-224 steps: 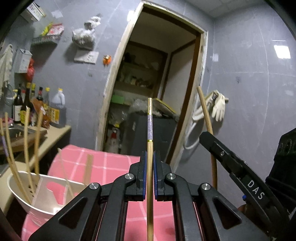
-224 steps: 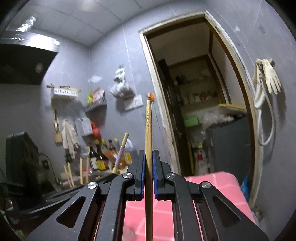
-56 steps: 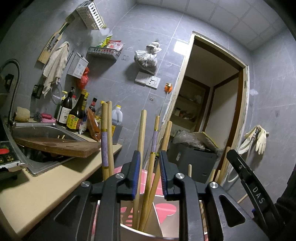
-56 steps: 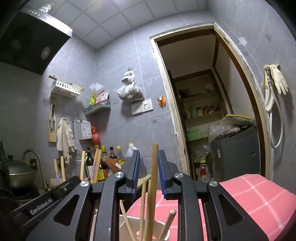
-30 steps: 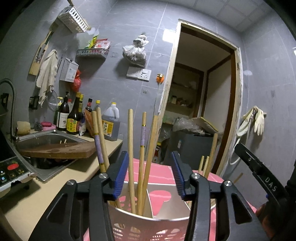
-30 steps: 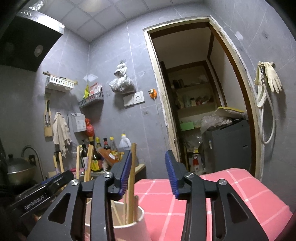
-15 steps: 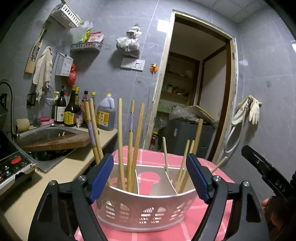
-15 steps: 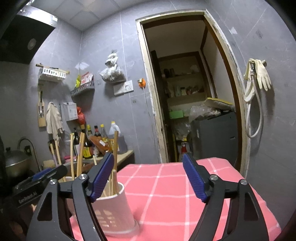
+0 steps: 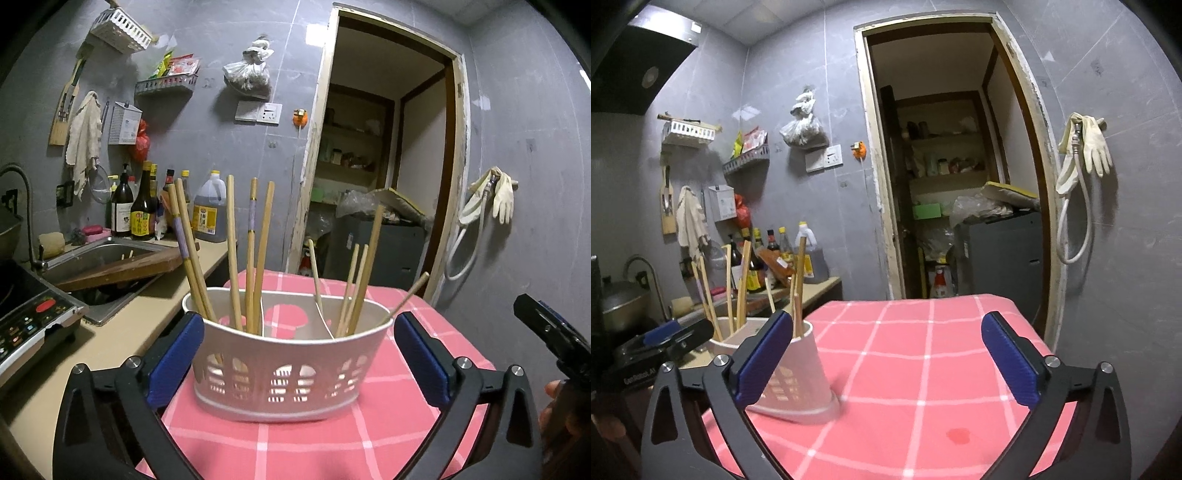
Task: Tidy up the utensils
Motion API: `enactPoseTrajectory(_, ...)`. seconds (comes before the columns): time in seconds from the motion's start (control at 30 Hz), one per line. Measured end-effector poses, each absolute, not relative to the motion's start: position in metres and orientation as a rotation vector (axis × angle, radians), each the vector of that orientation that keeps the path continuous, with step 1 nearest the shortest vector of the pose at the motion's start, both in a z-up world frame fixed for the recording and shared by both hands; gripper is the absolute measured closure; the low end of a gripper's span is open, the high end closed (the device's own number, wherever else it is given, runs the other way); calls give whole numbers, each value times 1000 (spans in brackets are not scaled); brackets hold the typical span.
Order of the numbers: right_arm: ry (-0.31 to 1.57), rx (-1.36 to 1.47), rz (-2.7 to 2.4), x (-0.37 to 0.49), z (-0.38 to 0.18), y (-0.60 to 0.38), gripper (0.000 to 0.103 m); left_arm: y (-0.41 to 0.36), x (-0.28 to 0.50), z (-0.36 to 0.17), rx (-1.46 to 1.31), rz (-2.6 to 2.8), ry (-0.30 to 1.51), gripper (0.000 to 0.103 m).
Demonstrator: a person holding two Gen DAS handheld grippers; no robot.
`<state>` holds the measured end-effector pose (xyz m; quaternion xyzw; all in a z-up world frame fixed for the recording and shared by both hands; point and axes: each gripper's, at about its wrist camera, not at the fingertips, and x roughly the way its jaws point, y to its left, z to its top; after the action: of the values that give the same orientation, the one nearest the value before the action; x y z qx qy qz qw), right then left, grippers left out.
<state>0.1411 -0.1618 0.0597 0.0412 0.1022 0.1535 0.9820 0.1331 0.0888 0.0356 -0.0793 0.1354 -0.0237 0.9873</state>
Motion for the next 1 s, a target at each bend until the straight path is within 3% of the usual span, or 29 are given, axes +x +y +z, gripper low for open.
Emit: enactPoseTrajectory(1.0,267,17,248,37,41,-191,0,59,25,10,-89,-28,275,2)
